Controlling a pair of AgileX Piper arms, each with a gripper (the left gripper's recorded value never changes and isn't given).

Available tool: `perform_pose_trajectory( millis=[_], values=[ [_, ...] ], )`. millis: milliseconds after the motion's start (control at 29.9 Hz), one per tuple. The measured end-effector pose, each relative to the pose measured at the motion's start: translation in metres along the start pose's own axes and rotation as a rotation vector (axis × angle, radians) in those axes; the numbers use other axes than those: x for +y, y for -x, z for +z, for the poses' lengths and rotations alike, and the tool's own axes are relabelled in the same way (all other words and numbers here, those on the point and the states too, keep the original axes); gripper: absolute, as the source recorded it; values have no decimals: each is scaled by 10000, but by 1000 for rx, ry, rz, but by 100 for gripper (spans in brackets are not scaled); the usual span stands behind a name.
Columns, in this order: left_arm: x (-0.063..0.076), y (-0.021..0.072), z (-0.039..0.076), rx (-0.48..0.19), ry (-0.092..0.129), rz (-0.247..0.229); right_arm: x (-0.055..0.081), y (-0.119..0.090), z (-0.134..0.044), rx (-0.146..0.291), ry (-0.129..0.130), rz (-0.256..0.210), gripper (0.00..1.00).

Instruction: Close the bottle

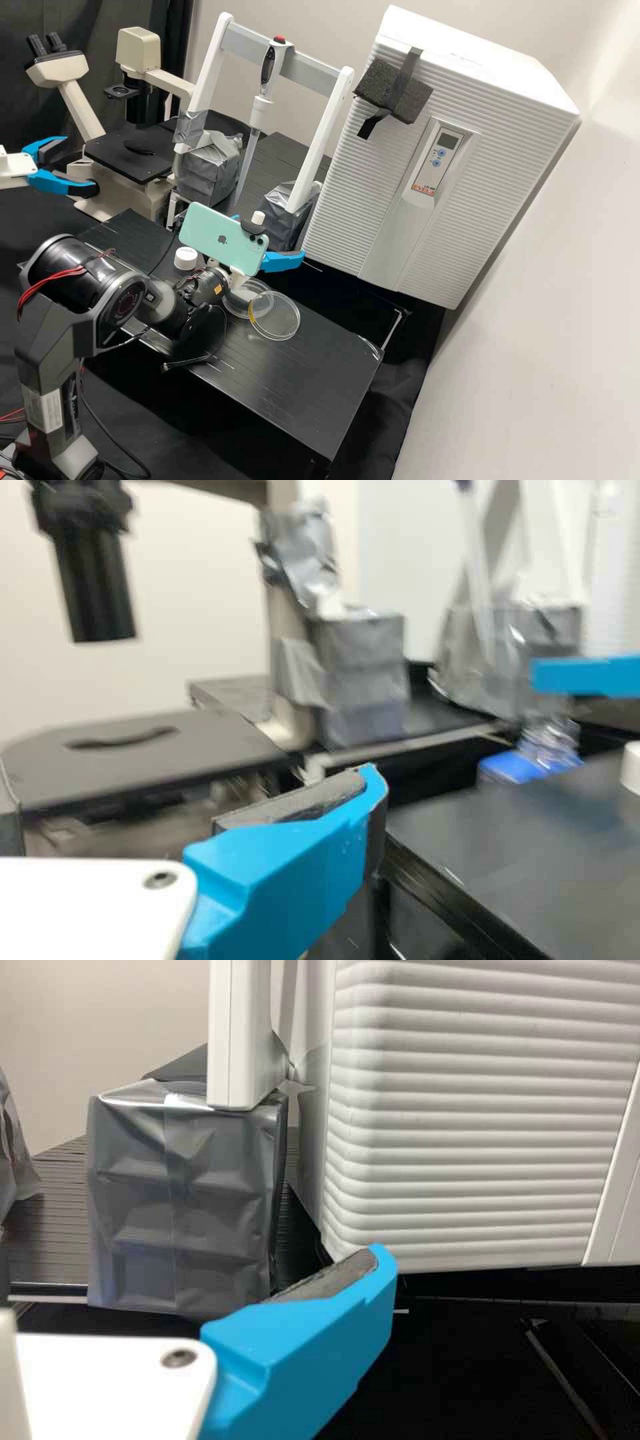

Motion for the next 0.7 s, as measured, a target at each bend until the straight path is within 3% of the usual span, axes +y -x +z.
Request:
perform_pose_trajectory(
  millis=[167,703],
  values=[
    [-66,59,4,-17,29,-39,0,0,0,0,0,0,100],
    [-126,59,29,-59,22,-78,0,0,0,0,0,0,100]
  ],
)
